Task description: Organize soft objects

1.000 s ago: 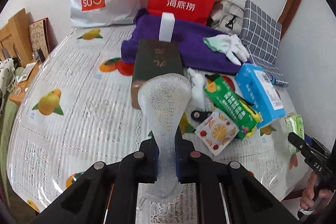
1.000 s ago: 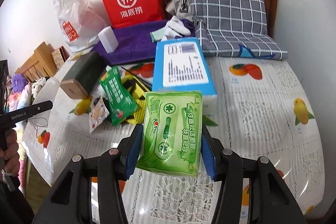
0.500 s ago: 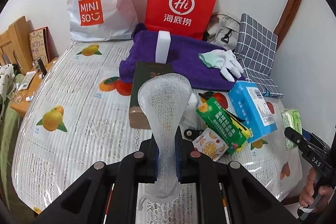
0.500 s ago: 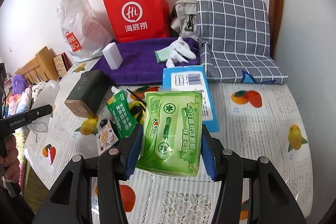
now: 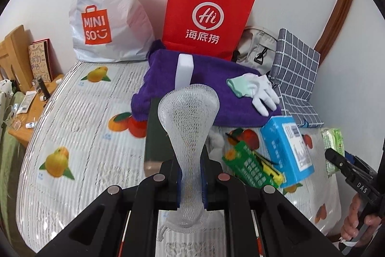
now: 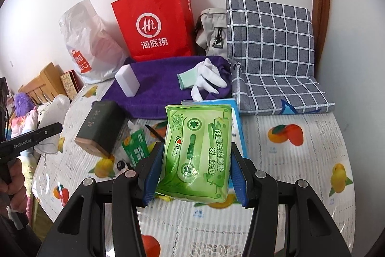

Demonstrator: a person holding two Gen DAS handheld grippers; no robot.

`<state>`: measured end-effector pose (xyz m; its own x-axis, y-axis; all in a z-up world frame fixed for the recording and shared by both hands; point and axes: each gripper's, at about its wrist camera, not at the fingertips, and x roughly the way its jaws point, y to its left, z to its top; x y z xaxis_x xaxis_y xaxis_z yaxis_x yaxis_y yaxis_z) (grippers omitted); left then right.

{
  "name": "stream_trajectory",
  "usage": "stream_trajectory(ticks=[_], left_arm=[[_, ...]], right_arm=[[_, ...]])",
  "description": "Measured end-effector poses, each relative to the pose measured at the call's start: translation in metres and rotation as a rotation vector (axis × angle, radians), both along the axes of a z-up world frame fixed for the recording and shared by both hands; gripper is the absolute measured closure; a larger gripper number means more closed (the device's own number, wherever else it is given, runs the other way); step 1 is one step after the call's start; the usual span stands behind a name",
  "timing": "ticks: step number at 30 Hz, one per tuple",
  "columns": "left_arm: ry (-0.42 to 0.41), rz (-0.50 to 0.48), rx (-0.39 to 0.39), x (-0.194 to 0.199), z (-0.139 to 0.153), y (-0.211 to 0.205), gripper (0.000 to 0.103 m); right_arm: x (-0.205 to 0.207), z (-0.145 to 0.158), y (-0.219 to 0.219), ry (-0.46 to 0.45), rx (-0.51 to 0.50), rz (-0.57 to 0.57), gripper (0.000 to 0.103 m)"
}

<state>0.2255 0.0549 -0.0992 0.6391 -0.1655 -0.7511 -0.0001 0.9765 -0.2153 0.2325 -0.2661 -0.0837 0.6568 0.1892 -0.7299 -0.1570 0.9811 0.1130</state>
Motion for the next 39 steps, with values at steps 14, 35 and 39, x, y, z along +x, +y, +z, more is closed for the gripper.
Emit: stream_trajectory(ticks=[14,35,39], left_arm=[[0.042,0.006,0.025,0.068,-0.003,0.003,0.091],[0.131,-0.014,0.046,0.169,-0.045,0.004,0.091],[0.144,-0.016,0.039,0.187,-0.056,0.001,0.091]], right_arm=[[0.061,0.01,0.018,-0.029,-0.003,0.028,0.051],[0.164,0.001,0.05,-0.027,-0.015,0.086,0.051],[0.184,-0.006,0.051,-0.021,-0.037,0.096,0.051]])
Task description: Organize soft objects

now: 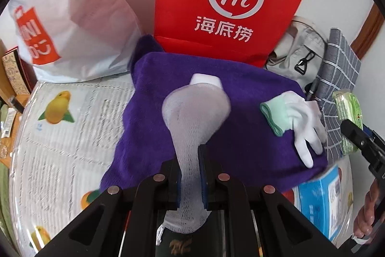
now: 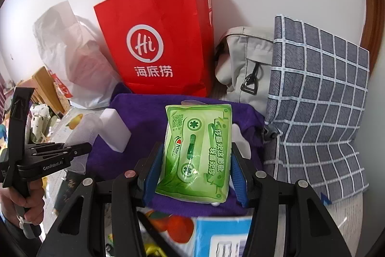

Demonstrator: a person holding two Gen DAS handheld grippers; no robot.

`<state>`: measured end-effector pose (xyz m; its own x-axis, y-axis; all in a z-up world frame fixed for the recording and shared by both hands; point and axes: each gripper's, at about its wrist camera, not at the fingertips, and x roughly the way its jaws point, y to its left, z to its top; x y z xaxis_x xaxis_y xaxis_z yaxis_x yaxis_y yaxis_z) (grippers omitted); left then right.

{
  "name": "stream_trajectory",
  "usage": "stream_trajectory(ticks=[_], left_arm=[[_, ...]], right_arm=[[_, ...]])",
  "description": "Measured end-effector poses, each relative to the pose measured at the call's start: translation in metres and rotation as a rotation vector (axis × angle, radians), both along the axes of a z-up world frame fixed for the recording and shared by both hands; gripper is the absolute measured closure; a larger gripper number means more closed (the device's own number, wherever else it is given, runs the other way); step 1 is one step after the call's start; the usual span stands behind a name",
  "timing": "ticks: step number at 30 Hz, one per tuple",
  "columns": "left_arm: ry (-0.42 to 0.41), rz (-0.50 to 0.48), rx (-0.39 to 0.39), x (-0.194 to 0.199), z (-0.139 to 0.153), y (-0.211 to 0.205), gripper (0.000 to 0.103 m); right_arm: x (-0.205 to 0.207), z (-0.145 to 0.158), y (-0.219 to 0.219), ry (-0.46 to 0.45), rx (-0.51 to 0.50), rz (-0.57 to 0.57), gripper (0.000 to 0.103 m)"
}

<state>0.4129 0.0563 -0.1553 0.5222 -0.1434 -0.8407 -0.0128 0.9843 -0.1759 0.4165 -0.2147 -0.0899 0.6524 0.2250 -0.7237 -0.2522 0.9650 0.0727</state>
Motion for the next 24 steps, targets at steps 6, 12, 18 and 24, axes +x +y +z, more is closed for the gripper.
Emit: stream_trajectory(ticks=[6,12,18,24], left_arm=[[0.003,0.0,0.015,0.025,-0.011,-0.005,0.091],[0.006,-0.003,0.0,0.04,-0.012,-0.006,0.091],[0.012,-0.029,-0.058,0.044,-0.016,-0.003,0.089],[0.007,-0.027,-0.113,0.05,-0.018,0.0,0.087]], right_arm=[[0.02,-0.025,-0.002,0.037,-0.017,0.009,0.051],[0.038,-0.047,-0.002,0.098,-0.043,0.013,0.051],[0.044,-0.063,0.0,0.129,-0.06,0.017,0.051],[0.047,-0.077,0.003,0.164,-0.078,0.025,0.051]])
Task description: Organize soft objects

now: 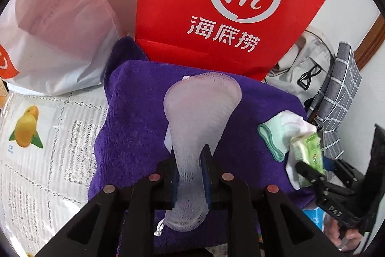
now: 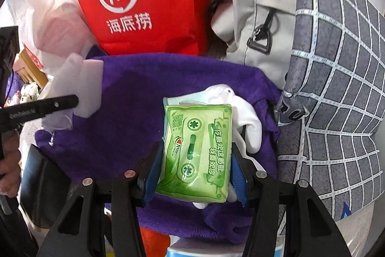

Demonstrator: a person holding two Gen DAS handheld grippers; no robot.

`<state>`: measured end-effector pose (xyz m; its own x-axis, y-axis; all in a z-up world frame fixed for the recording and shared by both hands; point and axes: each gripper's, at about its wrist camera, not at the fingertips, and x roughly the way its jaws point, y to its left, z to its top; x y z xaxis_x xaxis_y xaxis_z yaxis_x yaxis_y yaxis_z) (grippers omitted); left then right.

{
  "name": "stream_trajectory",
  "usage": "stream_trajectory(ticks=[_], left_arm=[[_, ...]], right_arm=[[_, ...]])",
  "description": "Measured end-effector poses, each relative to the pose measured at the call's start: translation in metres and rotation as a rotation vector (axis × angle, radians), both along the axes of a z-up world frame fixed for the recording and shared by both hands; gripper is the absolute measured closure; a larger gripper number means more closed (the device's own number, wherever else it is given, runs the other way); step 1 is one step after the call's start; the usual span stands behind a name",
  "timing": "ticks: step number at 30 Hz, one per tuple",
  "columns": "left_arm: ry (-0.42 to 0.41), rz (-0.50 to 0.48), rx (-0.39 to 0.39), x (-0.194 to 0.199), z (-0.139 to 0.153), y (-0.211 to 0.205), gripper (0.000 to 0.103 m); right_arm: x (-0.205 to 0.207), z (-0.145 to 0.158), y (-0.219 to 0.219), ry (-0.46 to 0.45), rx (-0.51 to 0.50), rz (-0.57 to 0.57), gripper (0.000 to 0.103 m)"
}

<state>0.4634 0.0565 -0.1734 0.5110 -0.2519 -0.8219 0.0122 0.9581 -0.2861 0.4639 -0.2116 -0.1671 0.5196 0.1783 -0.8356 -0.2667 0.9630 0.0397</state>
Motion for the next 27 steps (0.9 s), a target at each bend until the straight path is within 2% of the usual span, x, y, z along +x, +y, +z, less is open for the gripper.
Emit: stream_trajectory(ticks=[9,11,14,17,19,21,23,24,27], left_arm=[[-0.017,0.006,-0.071,0.001,0.0,0.006,0.085],[-0.025,0.012,-0.068,0.001,0.0,0.004,0.085],[0.0,0.006,-0.035,0.003,-0.003,0.0,0.073],[0.024,0.0,-0.025,0.004,-0.005,-0.004,0.071],[0.05,-0.005,-0.009,0.005,-0.005,-0.005,0.059],[0.055,-0.008,-0.005,0.004,-0.004,-0.005,0.047],[0.04,-0.002,-0.007,0.003,0.0,-0.004,0.042],[0.038,0.0,-0.005,0.002,0.002,-0.003,0.036],[0.027,-0.005,-0.003,-0.001,0.009,-0.003,0.032]], right_arm=[[0.007,-0.003,-0.009,0.014,0.027,-0.034,0.05],[0.006,-0.002,-0.015,0.017,0.039,-0.043,0.051],[0.004,-0.003,-0.016,0.023,0.029,-0.039,0.05],[0.004,-0.005,-0.01,0.026,0.017,-0.029,0.05],[0.004,-0.005,-0.006,0.028,0.012,-0.017,0.048],[0.004,-0.004,-0.003,0.023,0.014,-0.006,0.04],[0.003,-0.002,-0.001,0.01,0.02,-0.001,0.031],[0.002,0.0,-0.001,0.003,0.022,-0.001,0.027],[-0.002,0.007,0.0,-0.022,0.025,0.001,0.024]])
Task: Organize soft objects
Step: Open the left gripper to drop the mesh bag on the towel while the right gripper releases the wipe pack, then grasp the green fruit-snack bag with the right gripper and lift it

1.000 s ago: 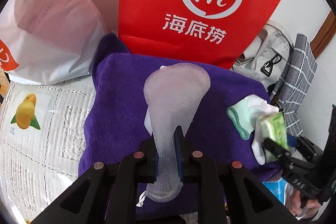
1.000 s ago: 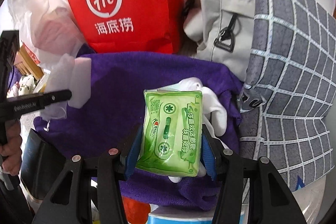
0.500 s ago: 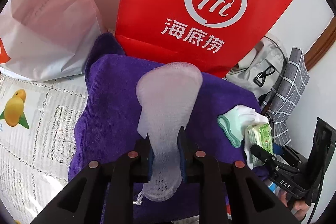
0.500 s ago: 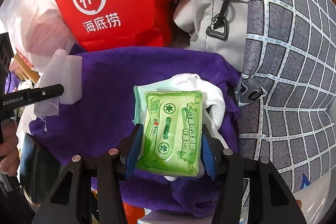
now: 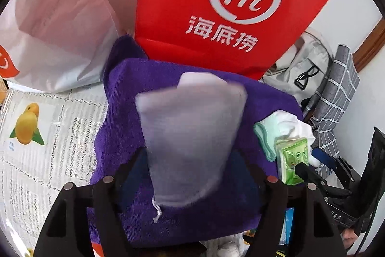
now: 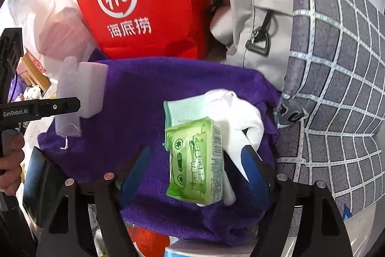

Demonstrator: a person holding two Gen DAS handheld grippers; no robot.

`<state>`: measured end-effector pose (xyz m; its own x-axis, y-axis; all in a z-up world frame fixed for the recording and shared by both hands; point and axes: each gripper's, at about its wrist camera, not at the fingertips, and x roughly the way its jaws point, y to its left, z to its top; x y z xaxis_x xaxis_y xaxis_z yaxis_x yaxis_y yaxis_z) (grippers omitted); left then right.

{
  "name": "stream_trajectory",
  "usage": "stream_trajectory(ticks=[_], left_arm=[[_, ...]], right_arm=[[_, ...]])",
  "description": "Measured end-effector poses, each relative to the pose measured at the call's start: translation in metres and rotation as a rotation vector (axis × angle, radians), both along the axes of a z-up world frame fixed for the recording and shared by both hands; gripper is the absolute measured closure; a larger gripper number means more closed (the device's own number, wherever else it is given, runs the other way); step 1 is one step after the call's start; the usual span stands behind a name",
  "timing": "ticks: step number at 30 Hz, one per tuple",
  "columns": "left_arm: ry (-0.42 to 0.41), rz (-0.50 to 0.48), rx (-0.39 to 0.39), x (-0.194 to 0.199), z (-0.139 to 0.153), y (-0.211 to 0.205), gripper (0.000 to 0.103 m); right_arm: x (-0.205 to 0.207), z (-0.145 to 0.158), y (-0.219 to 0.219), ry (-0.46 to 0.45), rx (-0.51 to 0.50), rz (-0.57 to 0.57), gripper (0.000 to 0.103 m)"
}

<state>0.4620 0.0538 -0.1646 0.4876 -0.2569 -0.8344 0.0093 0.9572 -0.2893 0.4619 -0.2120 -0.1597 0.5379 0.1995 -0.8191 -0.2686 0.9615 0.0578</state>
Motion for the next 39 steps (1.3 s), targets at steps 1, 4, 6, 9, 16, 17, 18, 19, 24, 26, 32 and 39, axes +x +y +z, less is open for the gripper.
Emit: stream_trajectory(ticks=[1,4,6,9,16,17,18,19,24,26,32,39], left_arm=[[-0.004,-0.005,0.008,-0.001,0.003,-0.001,0.03],[-0.014,-0.005,0.027,-0.004,0.009,-0.001,0.027],[-0.017,-0.006,0.033,-0.006,0.012,-0.002,0.027],[-0.017,-0.008,0.053,-0.01,0.015,-0.004,0.027],[-0.051,-0.002,0.076,-0.041,0.028,-0.01,0.027],[-0.051,-0.006,0.078,-0.045,0.029,-0.011,0.027],[-0.052,-0.01,0.081,-0.051,0.029,-0.012,0.027],[-0.057,-0.013,0.082,-0.06,0.031,-0.012,0.027],[-0.061,-0.034,0.083,-0.091,0.037,-0.009,0.027],[-0.066,-0.044,0.078,-0.104,0.039,-0.006,0.027],[-0.066,-0.07,0.077,-0.14,0.037,0.005,0.027],[-0.067,-0.111,0.066,-0.179,0.032,0.017,0.027]], right_arm=[[-0.001,0.002,0.0,-0.005,0.0,-0.002,0.023],[-0.002,0.009,-0.002,-0.02,-0.001,-0.012,0.022],[-0.004,0.012,-0.002,-0.024,0.004,-0.016,0.022],[-0.008,0.022,-0.002,-0.041,0.013,-0.021,0.022],[-0.037,0.043,-0.007,-0.056,0.059,-0.034,0.022],[-0.043,0.045,-0.008,-0.052,0.062,-0.035,0.022],[-0.049,0.046,-0.008,-0.048,0.057,-0.037,0.022],[-0.056,0.047,-0.008,-0.047,0.051,-0.038,0.022],[-0.098,0.053,-0.002,-0.064,0.051,-0.014,0.022],[-0.12,0.053,0.004,-0.072,0.053,0.016,0.024],[-0.181,0.026,0.027,-0.014,0.021,0.092,0.039],[-0.212,0.005,0.051,-0.032,-0.085,0.083,0.039]])
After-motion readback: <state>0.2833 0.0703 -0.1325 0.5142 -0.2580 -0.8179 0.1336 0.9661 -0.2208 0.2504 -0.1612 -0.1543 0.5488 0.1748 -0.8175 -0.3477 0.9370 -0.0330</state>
